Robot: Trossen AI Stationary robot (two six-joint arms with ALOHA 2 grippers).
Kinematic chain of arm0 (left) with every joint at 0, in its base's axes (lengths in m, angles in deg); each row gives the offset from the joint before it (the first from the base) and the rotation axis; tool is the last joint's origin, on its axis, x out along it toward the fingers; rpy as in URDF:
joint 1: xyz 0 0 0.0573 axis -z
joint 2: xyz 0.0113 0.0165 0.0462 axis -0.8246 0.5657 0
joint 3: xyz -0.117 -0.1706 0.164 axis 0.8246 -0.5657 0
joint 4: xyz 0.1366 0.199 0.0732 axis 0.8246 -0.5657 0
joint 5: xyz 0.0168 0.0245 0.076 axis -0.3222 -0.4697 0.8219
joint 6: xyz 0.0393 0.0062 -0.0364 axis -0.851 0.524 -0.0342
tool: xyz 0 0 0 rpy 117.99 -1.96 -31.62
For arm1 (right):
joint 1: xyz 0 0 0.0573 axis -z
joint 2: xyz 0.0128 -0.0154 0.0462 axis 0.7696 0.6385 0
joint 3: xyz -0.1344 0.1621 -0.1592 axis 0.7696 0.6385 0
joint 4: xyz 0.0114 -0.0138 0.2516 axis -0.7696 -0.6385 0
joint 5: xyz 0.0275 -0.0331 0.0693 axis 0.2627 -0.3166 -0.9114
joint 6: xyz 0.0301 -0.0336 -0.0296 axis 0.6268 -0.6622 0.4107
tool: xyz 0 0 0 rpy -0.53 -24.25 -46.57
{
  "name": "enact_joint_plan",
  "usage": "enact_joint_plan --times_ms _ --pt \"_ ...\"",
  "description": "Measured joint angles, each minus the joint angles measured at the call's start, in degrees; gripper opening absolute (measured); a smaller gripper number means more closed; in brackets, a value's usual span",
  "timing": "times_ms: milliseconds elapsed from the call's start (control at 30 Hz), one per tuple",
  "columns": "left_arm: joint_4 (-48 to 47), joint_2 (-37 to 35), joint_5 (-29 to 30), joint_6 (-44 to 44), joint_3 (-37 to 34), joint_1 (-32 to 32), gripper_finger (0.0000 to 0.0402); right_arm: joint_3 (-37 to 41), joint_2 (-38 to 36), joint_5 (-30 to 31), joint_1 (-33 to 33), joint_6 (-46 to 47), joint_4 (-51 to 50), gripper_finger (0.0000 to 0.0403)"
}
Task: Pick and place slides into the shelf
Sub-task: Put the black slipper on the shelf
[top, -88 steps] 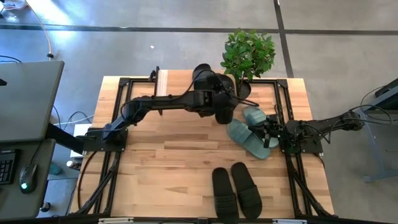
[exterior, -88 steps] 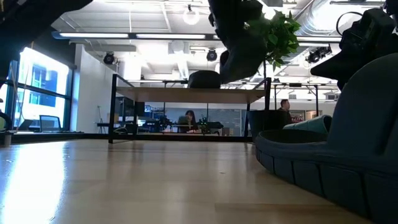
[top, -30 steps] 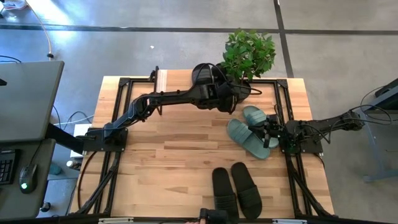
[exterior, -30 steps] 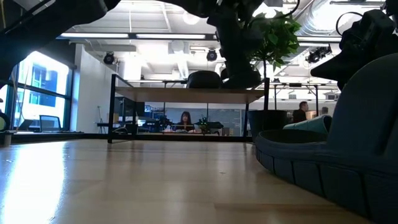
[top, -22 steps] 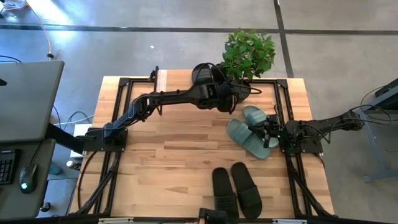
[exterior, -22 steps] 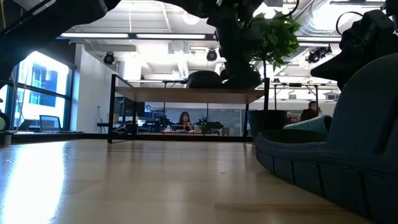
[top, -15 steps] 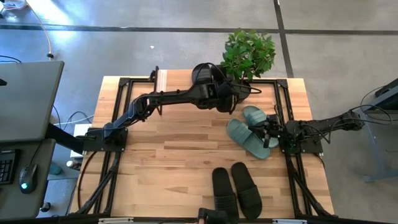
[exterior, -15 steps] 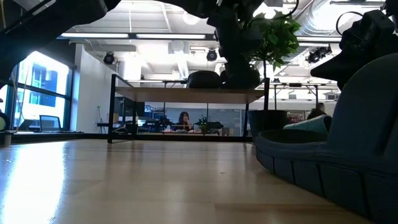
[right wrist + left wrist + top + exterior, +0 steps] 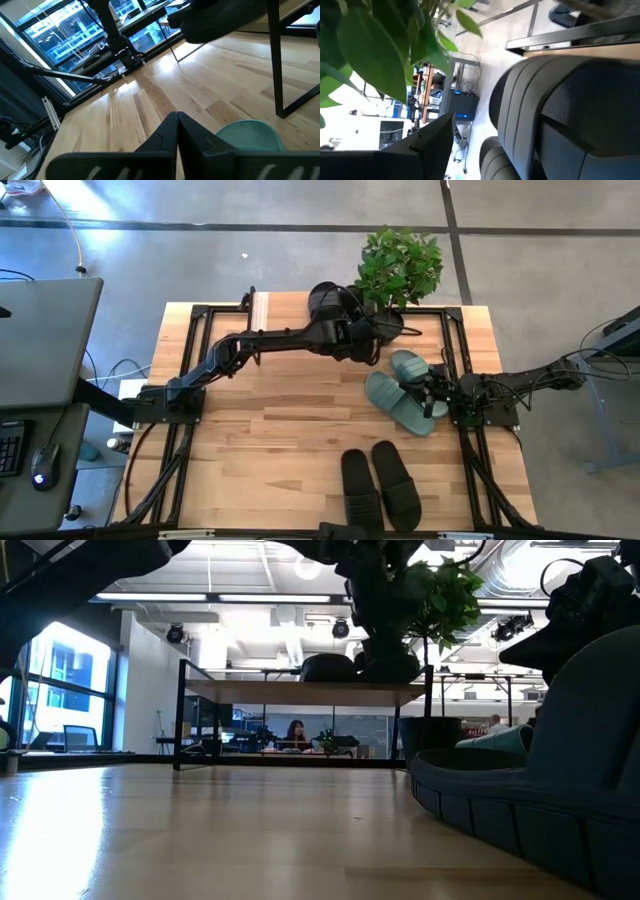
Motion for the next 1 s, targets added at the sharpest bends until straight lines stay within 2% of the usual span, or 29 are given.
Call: enact_joint_plan --times_ms 267,633,800,1000 --pt "-1.4 0.0 1.0 0.3 0.0 1.4 0.0262 0.0 0.0 0.0 0.0 0.0 0.0 0.0000" --pt "-10.0 -0.7 1.6 7.9 1.1 0.8 0.0261 0.0 0.0 -0.2 0.0 0.7 0.0 0.0000" --pt "-14.1 -1.3 -0.9 12.2 5.2 0.9 0.0255 0.0 0.0 -0.2 0.0 0.7 0.0 0.0000" --pt "-17.1 -2.6 -5.3 14.9 4.7 0.8 0.0253 0.0 0.0 -0.4 0.0 0.6 0.2 0.0000"
